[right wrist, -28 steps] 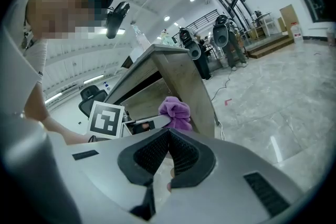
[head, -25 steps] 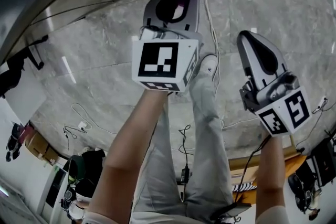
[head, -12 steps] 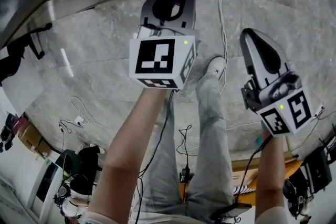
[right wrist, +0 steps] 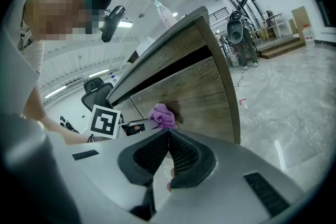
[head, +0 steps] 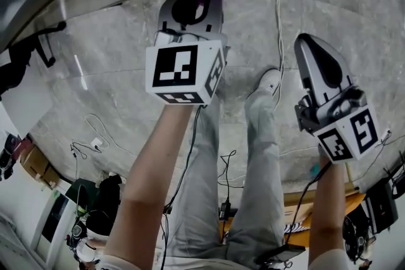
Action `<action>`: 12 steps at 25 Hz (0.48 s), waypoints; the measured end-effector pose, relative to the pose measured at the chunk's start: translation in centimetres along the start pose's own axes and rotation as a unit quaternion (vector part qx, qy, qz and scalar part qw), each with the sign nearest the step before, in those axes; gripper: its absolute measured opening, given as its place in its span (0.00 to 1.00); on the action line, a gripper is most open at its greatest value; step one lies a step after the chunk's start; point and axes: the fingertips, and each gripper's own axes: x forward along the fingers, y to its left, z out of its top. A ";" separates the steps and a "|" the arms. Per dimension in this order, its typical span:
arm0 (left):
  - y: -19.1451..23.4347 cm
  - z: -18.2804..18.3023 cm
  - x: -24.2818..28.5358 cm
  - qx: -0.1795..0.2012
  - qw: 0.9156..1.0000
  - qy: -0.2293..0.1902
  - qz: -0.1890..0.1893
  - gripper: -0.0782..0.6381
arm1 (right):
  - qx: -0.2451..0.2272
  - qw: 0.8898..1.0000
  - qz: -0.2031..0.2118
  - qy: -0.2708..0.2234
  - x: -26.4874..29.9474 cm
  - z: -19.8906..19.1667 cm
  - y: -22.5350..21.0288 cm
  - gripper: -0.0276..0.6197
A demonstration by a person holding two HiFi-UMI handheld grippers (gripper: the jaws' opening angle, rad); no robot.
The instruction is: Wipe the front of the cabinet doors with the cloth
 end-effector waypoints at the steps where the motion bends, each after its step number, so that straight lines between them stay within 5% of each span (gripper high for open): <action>1: 0.7 -0.1 -0.1 0.002 1.000 0.001 0.000 0.22 | 0.002 1.000 -0.003 0.000 0.4 -0.2 0.1 0.09; 12: 7.5 -0.5 -1.5 0.005 1.000 0.009 0.008 0.22 | 0.004 1.000 -0.007 -0.002 6.0 0.3 2.5 0.09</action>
